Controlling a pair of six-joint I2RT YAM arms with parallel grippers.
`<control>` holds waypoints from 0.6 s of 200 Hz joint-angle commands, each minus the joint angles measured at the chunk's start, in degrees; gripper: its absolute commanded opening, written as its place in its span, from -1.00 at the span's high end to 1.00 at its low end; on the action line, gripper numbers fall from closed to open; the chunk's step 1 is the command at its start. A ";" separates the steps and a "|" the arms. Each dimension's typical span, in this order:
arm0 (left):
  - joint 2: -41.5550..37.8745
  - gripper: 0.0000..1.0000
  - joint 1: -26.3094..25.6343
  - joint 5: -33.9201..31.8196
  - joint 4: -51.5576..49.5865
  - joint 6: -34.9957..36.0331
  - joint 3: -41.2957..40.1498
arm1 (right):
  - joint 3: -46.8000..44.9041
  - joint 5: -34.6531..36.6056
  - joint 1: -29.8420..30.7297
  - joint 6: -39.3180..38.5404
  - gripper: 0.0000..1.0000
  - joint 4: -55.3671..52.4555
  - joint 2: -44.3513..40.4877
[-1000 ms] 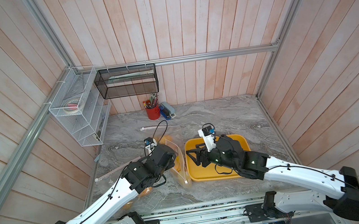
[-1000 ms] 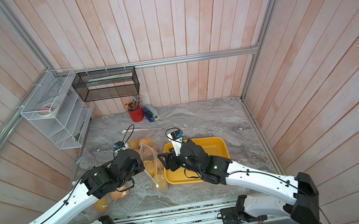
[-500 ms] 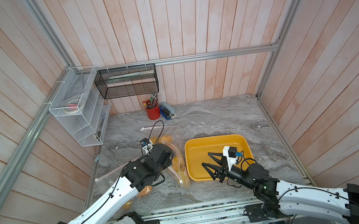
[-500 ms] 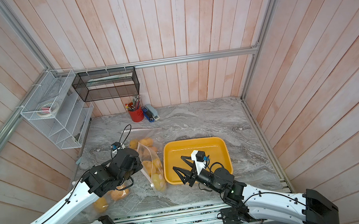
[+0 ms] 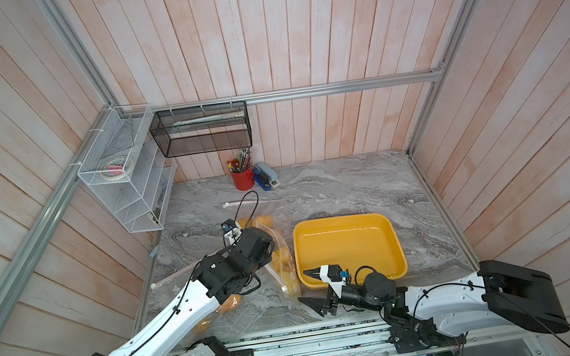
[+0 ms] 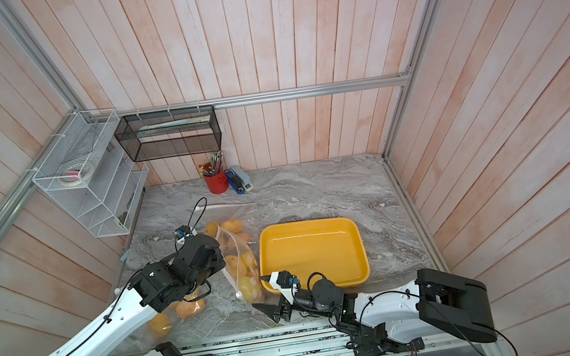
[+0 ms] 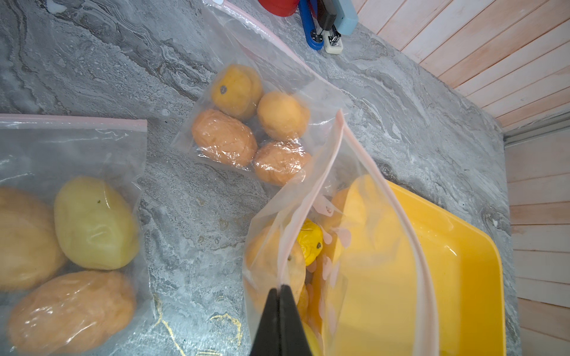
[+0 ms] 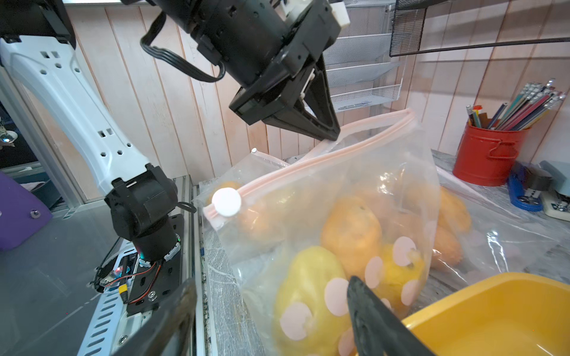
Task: Put the potatoes into a zipper bag and zip it
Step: Zip the zipper on the zipper food storage bag.
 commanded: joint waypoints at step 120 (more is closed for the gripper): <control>-1.43 1.00 0.40 0.56 0.85 1.52 -0.24 | 9.26 1.45 1.85 0.28 -0.47 0.52 9.98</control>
